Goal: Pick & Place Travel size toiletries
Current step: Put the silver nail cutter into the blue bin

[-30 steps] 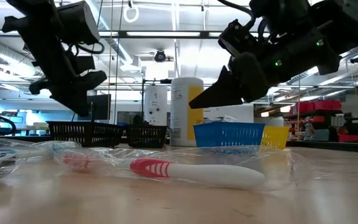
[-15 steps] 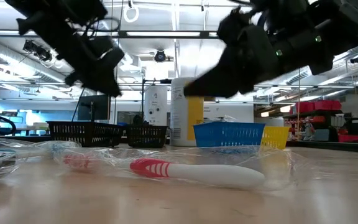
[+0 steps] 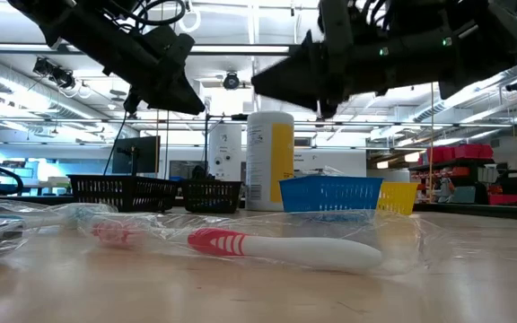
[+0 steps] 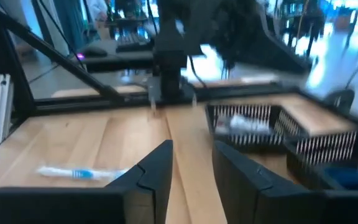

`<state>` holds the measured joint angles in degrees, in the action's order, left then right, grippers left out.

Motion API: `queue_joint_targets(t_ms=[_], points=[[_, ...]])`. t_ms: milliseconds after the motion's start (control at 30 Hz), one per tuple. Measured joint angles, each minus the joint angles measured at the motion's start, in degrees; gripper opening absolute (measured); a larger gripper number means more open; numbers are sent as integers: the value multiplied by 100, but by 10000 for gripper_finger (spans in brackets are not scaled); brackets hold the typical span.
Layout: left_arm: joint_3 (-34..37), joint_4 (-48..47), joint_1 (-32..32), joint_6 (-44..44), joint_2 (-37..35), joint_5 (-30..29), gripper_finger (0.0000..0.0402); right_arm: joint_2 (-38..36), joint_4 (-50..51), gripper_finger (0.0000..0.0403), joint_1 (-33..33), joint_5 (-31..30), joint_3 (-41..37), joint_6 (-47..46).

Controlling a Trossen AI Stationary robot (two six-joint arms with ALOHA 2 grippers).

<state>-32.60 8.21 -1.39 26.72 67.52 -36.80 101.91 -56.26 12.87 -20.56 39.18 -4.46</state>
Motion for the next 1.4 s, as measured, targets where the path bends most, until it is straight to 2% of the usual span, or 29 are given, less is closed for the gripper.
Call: queue_joint_targets(t_ms=[200,333,533,667,833,967,1100,1333,1400], points=[[0,26,2,11,12,5,68,4,868,158,-350,653,-2,-751],[0,28,4,155,12,13,65,9,777,179,-375,1351,-2,-818],[0,28,4,147,12,20,63,-17,906,186,95,2413,-2,-526],[0,18,2,108,11,20,63,-588,1914,186,560,3096,-4,-352],[0,-13,2,103,12,24,63,-1793,5147,186,1176,3115,2,-476],[0,-49,2,143,12,16,63,-2287,6903,186,1820,3130,2,-1508],[0,-99,2,238,12,13,63,-2200,7702,186,2467,3020,-2,-2408],[0,-129,2,144,10,-12,63,-2004,8183,186,3244,1466,-7,-2878],[0,-138,2,87,11,-15,63,-2004,8196,186,3270,1330,-4,-3240]])
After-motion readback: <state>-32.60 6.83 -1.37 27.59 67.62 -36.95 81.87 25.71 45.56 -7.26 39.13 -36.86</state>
